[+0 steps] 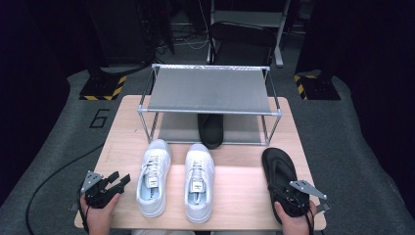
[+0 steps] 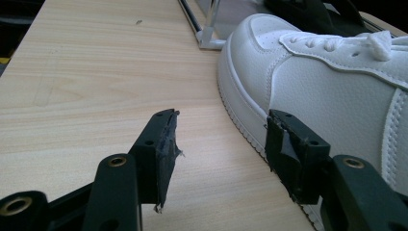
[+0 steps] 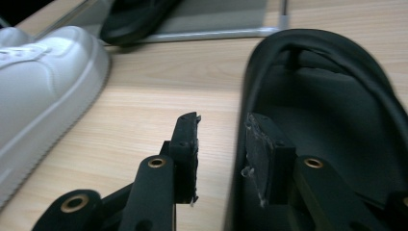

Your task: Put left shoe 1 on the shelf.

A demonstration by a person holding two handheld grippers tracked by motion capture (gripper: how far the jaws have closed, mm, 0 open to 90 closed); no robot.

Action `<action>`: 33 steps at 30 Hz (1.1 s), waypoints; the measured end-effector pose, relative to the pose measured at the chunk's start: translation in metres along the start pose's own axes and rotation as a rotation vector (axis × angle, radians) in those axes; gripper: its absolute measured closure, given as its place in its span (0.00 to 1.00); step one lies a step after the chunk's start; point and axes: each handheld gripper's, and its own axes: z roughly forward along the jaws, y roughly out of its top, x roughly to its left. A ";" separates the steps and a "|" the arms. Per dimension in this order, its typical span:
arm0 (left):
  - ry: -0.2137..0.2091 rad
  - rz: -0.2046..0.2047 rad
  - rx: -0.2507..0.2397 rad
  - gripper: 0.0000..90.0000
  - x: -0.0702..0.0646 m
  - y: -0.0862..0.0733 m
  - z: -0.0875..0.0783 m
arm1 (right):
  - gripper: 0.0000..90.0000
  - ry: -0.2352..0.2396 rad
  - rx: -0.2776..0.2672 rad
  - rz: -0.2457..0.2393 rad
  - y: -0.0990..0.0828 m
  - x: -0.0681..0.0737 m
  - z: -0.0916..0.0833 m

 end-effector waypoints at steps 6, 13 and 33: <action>-0.002 -0.001 0.005 0.50 0.001 0.000 -0.001 | 0.76 -0.015 0.050 0.033 -0.003 -0.008 0.012; 0.001 -0.001 0.003 0.50 0.001 0.000 -0.001 | 0.90 0.042 0.064 0.135 -0.005 -0.016 0.021; 0.004 -0.002 -0.002 0.50 0.002 0.000 -0.003 | 0.81 0.232 0.090 0.058 -0.008 0.045 0.042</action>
